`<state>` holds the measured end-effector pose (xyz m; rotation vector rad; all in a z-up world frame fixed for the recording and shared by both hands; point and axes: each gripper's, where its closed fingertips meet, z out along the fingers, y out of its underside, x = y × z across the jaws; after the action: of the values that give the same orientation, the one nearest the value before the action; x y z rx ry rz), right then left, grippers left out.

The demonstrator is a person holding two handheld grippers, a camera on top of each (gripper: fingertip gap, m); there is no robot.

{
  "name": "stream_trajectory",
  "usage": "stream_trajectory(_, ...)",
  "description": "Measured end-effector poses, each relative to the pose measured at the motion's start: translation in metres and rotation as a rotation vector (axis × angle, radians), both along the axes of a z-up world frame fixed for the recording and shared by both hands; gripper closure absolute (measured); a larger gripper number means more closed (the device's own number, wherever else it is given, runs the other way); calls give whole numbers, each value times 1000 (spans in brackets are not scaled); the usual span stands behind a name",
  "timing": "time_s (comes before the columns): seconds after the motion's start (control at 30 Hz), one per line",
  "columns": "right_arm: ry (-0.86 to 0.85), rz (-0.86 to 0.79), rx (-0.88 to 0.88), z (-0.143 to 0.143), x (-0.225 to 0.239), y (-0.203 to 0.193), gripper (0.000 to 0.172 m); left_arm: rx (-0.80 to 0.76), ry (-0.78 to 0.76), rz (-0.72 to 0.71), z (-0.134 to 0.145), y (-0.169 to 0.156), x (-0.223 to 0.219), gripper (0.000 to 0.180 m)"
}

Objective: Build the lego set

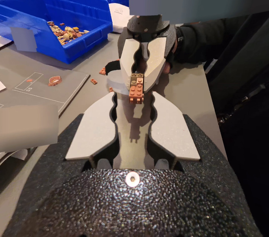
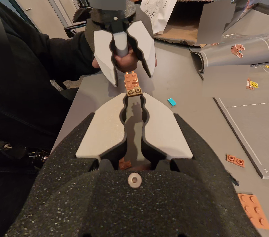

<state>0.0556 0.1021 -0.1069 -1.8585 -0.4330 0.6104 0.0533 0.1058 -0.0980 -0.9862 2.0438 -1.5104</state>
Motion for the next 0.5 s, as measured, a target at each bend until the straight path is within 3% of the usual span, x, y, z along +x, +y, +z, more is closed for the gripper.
stream_trajectory(0.17,-3,10,-1,0,-2,-1,156,6,17,-3,-13,-4,4,142)
stream_trajectory(0.5,-14,14,-3,0,-2,-1,156,-41,9,-36,-13,-11,5,153)
